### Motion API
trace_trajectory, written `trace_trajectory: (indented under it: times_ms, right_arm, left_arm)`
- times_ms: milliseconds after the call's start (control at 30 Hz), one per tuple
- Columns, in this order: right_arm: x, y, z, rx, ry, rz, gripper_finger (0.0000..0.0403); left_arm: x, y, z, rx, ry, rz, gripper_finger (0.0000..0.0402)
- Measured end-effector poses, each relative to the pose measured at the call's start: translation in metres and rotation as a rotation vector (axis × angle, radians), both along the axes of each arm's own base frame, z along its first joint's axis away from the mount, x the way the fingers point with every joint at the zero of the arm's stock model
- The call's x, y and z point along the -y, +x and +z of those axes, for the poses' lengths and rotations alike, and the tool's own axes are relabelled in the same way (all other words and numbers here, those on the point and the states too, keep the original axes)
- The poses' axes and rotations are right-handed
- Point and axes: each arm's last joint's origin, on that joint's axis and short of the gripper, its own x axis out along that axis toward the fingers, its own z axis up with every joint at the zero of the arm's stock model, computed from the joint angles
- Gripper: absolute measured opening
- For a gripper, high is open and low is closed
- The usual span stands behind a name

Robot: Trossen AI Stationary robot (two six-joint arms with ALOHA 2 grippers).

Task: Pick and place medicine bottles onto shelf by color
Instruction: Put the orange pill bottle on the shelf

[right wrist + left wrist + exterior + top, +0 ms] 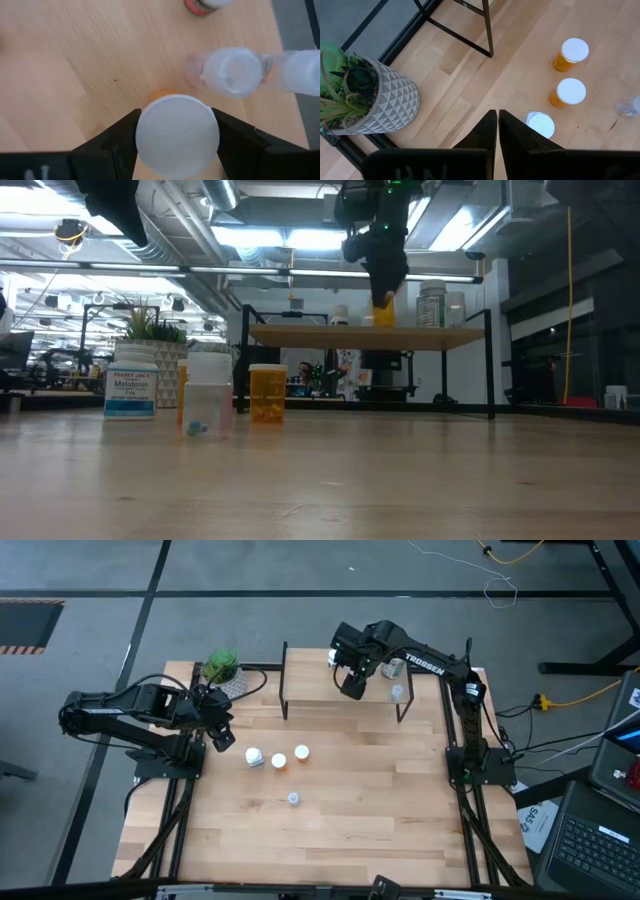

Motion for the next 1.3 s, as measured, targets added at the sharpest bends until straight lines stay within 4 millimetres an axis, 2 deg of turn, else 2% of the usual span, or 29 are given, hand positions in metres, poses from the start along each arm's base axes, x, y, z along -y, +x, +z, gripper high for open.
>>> trace_trajectory:
  times_ms: [267,667,1300]
  right_arm:
    - [-0.002,-0.003,0.019,0.049,-0.008,0.005,0.023]
    - [-0.004,-0.001,0.016,0.06,0.034,0.045,0.0231]
    - [-0.003,0.001,0.016,0.092,0.034,-0.004,0.0242]
  left_arm:
    - [0.0,0.0,0.0,0.0,0.0,0.0,0.0014]
    - [0.0,0.0,0.0,0.0,0.0,0.001,0.0014]
    - [0.0,0.0,0.0,0.002,-0.002,0.003,0.0014]
